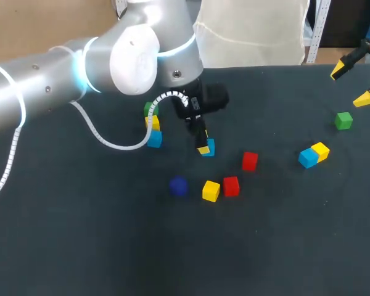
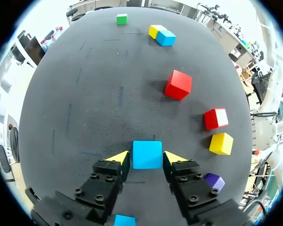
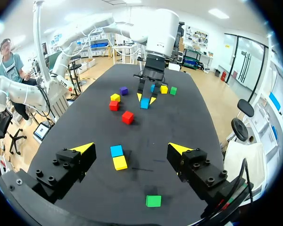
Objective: Place the blue cubes, place green cubes on the blue cubes, place the yellow cubes on the green cubes, then place the red cubes on the yellow cubes, and place purple cube on the red cubes.
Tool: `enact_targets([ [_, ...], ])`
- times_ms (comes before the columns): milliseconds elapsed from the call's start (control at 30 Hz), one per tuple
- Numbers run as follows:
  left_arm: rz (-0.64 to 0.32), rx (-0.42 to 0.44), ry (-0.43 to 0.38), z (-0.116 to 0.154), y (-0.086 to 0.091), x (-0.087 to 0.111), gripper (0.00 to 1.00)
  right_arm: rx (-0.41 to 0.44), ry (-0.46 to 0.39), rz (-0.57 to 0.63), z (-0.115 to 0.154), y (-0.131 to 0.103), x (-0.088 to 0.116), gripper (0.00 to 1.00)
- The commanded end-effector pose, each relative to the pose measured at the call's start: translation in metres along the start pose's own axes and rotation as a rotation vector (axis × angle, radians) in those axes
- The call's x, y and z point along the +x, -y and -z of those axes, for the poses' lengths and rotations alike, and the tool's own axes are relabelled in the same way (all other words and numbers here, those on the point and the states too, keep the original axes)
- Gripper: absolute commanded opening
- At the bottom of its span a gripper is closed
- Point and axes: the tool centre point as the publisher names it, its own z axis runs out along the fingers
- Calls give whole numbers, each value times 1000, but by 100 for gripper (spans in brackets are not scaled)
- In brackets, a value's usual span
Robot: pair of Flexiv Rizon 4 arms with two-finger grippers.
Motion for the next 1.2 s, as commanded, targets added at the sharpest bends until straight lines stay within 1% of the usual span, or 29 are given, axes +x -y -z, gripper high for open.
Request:
enact_targets([
  [33,-1,8,-3,0,-3,-1,47,3,0,1,0,-1,0,100],
  [67,0,8,-2,1,-3,-1,49,3,0,1,0,-1,0,100],
  [100,1,8,-2,2,-3,-1,60,3,0,1,0,-1,0,100],
  [133,6,16,-3,2,-2,-1,90,3,0,1,0,-1,0,100],
  [167,8,19,-4,3,-2,0,100,3,0,1,0,-1,0,100],
  [500,39,7,11,26,6,12,100,3,0,1,0,-1,0,100],
  [733,7,-4,0,44,12,25,100,3,0,1,0,-1,0,100],
  [833,-12,15,-33,45,11,33,100,3,0,1,0,-1,0,100],
  [967,-47,36,-44,40,8,45,100,3,0,1,0,-1,0,100],
  [1067,-70,42,-61,37,5,51,100,3,0,1,0,-1,0,100],
  [1200,-110,25,-59,36,2,60,100,3,0,1,0,-1,0,100],
])
